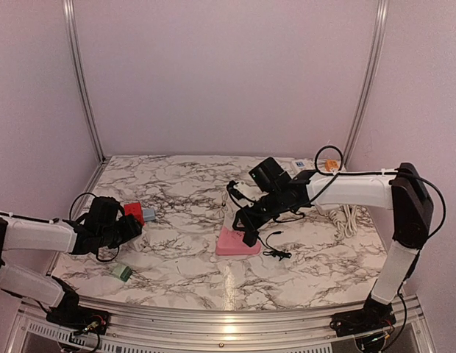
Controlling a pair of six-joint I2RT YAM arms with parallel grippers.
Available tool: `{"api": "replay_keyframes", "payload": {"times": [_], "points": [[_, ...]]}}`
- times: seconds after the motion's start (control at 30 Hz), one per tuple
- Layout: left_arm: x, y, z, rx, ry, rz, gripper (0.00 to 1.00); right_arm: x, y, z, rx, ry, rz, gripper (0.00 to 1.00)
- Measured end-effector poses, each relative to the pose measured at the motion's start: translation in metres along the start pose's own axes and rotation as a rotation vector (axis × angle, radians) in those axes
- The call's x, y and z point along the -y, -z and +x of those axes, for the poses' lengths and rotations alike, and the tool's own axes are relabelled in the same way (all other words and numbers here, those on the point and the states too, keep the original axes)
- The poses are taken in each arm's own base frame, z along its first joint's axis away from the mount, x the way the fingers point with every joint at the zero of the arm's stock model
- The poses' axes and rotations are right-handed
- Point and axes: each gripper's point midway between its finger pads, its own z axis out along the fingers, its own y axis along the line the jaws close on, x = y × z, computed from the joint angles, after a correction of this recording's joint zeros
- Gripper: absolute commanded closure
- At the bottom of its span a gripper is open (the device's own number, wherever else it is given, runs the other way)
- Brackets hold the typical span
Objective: Insert the plug
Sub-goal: Move the plug to the corner of the board, then move the plug to the center of the board.
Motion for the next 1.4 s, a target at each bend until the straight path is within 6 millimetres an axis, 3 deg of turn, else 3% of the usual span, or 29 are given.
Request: {"api": "replay_keyframes", "payload": {"times": [0.07,0.23,0.47,0.57,0.97,1.23,1.4], "points": [[0.012,-0.004,0.004,-0.012,-0.020,0.020,0.27,-0.001,-0.002,0.002,-0.006,0.000,-0.002,0.60],[0.024,-0.001,0.005,-0.020,-0.039,0.032,0.02,-0.002,-0.004,0.003,-0.011,0.003,-0.006,0.60],[0.047,0.055,-0.047,0.145,-0.005,0.109,0.01,-0.003,-0.004,0.003,-0.011,0.006,-0.006,0.60],[0.045,0.073,-0.051,0.165,0.008,0.121,0.01,-0.003,-0.004,0.003,-0.011,0.007,-0.007,0.60],[-0.023,0.085,0.016,-0.001,0.022,-0.028,0.01,-0.003,-0.010,0.004,-0.014,0.009,-0.016,0.60],[-0.037,0.073,0.055,-0.122,-0.059,-0.147,0.01,-0.003,-0.011,0.005,-0.019,0.008,-0.015,0.60],[-0.028,0.073,0.077,-0.165,-0.106,-0.135,0.01,-0.003,-0.011,0.005,-0.019,0.010,-0.015,0.60]]}}
